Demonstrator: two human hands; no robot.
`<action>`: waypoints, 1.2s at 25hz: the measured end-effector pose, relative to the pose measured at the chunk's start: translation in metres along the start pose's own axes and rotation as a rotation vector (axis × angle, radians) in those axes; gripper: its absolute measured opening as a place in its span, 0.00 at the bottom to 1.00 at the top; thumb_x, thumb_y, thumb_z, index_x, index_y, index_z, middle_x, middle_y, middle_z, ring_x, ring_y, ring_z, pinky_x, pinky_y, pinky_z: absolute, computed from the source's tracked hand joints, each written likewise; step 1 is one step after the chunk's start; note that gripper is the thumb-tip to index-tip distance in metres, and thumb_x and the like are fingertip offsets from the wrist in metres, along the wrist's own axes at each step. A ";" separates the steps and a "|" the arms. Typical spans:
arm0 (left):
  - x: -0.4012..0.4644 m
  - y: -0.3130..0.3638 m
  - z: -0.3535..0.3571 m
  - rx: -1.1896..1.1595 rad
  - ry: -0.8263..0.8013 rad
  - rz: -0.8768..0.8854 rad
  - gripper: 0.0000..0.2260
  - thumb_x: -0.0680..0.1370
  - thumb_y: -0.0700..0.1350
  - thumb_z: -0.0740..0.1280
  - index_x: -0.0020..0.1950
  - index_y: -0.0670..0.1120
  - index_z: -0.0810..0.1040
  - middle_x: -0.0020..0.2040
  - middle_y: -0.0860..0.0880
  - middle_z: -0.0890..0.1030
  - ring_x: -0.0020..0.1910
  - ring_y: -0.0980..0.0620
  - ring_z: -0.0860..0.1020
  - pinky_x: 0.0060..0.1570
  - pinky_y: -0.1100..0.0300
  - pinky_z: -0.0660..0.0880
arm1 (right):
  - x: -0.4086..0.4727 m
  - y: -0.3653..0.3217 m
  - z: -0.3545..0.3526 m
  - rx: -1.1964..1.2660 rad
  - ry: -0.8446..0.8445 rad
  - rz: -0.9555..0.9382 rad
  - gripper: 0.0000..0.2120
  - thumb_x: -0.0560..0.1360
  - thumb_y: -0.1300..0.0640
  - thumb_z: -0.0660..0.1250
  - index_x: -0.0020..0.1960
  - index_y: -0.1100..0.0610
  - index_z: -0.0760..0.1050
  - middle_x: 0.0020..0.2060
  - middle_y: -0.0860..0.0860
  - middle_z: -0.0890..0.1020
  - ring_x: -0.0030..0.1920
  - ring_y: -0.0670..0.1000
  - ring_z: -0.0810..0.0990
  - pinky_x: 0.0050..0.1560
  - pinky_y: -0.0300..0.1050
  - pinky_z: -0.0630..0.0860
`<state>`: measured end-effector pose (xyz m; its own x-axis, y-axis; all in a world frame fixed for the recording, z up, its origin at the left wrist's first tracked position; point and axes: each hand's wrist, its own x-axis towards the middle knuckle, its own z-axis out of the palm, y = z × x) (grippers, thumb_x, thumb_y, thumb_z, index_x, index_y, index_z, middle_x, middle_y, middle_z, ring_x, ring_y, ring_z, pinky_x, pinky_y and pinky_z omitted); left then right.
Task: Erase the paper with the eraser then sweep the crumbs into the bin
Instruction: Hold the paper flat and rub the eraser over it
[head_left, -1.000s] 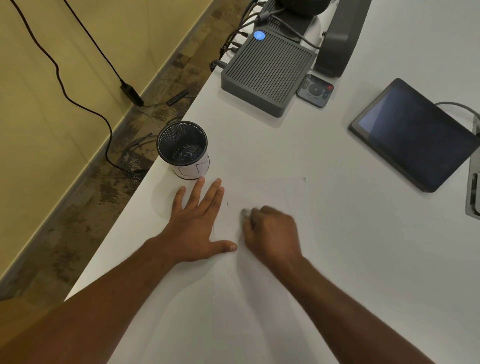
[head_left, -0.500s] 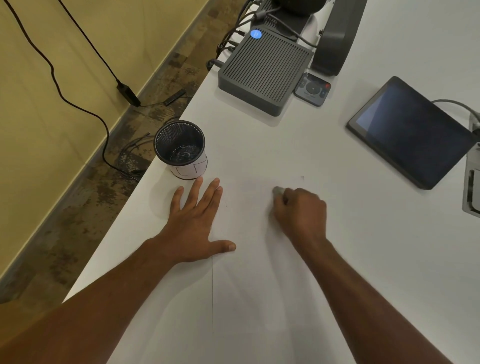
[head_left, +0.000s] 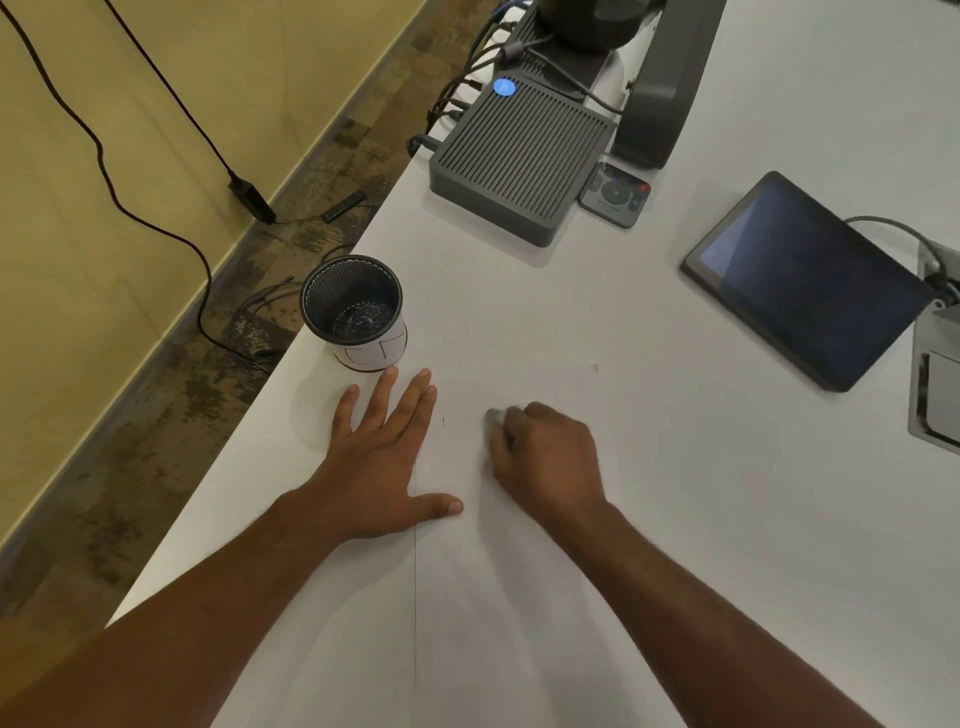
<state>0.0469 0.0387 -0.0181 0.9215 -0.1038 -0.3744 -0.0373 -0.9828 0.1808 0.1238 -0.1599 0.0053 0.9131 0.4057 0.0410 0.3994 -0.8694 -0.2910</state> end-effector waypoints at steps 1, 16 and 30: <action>0.000 0.000 -0.001 -0.002 0.001 0.000 0.55 0.66 0.83 0.42 0.80 0.49 0.34 0.80 0.51 0.31 0.77 0.45 0.28 0.74 0.35 0.37 | 0.004 0.003 -0.003 0.007 -0.011 -0.010 0.17 0.76 0.53 0.66 0.29 0.57 0.72 0.25 0.54 0.74 0.25 0.59 0.75 0.29 0.40 0.60; -0.001 0.001 0.000 -0.001 0.007 0.007 0.53 0.68 0.82 0.44 0.80 0.48 0.34 0.80 0.51 0.30 0.77 0.46 0.28 0.74 0.35 0.38 | -0.013 -0.034 0.004 0.090 -0.052 -0.103 0.14 0.73 0.56 0.67 0.29 0.56 0.73 0.25 0.53 0.74 0.24 0.56 0.72 0.27 0.40 0.60; 0.000 0.002 -0.003 0.014 -0.022 -0.013 0.54 0.68 0.82 0.47 0.79 0.48 0.30 0.78 0.51 0.27 0.75 0.46 0.25 0.74 0.36 0.36 | 0.037 -0.002 -0.005 0.003 0.085 0.085 0.19 0.75 0.57 0.65 0.27 0.55 0.66 0.23 0.52 0.69 0.22 0.56 0.68 0.30 0.41 0.57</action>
<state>0.0481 0.0371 -0.0155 0.9131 -0.0947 -0.3967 -0.0312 -0.9861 0.1635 0.1573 -0.1440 0.0123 0.9475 0.3048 0.0970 0.3198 -0.8988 -0.2997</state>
